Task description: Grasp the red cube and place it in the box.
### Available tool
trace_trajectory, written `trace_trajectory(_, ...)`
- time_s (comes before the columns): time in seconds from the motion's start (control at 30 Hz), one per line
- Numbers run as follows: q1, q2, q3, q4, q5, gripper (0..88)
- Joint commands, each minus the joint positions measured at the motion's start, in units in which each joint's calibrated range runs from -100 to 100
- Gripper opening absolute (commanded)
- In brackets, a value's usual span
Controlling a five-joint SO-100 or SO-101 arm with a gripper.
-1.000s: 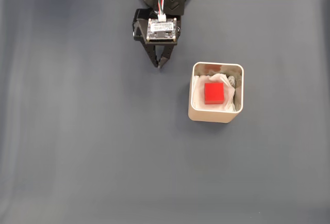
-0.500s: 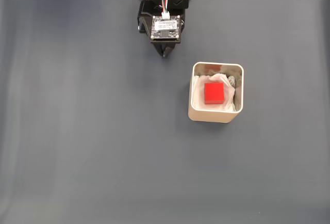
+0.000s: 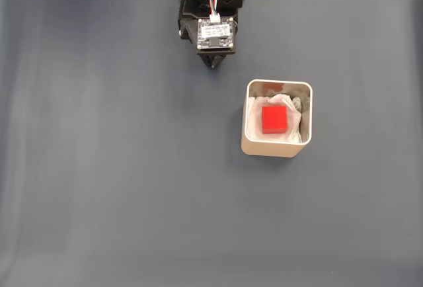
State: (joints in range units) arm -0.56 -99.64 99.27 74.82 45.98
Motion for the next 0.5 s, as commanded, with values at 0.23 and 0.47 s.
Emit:
trace_trajectory(0.23,0.0,-0.3,0.5,1.5,0.6,3.2)
trace_trajectory(0.47,-0.1,-0.4,0.5,1.5,0.7,3.8)
